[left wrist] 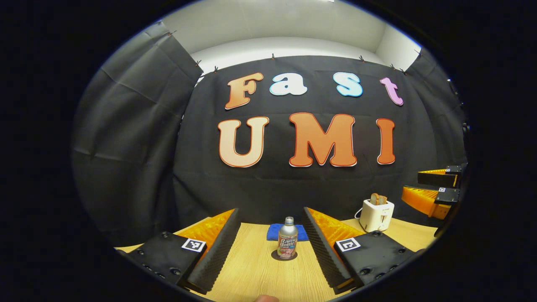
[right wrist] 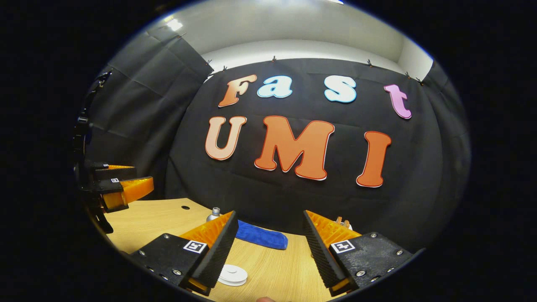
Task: Open the teacup lid with one hand, grasp the water bottle and pour water into the teacup with the other hand; after pouring, place the water bottle on the coaster and then close the teacup lid.
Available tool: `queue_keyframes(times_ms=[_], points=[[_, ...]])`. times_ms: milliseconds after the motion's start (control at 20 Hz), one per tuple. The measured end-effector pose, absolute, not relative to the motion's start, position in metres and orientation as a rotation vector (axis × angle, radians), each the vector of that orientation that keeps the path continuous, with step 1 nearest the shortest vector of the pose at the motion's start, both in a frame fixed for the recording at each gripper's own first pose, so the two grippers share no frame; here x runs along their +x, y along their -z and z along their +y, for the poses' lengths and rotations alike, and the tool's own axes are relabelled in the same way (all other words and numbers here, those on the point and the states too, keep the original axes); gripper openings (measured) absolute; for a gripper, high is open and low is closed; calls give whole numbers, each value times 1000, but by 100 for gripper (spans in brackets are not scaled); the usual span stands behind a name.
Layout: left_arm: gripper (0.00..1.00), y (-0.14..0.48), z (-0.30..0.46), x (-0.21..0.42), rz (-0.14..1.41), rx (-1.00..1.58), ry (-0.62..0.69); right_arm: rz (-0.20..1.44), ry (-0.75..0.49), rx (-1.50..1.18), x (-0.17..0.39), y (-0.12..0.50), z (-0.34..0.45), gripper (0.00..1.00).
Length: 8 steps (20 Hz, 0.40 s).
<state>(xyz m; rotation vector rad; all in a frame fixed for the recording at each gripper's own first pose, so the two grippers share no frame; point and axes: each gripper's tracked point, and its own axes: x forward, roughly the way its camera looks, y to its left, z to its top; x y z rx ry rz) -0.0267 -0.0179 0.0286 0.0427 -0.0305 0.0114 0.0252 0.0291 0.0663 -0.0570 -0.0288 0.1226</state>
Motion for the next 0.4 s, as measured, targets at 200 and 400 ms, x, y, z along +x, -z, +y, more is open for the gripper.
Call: queue_keyframes(times_ms=[200, 400], points=[[100, -21, -21, -25, -14, 40, 2, 0, -121, -37, 27, -54, 26, 92], [100, -18, -20, -22, -15, 43, 0, 11, -99, -32, 27, -47, 11, 92]])
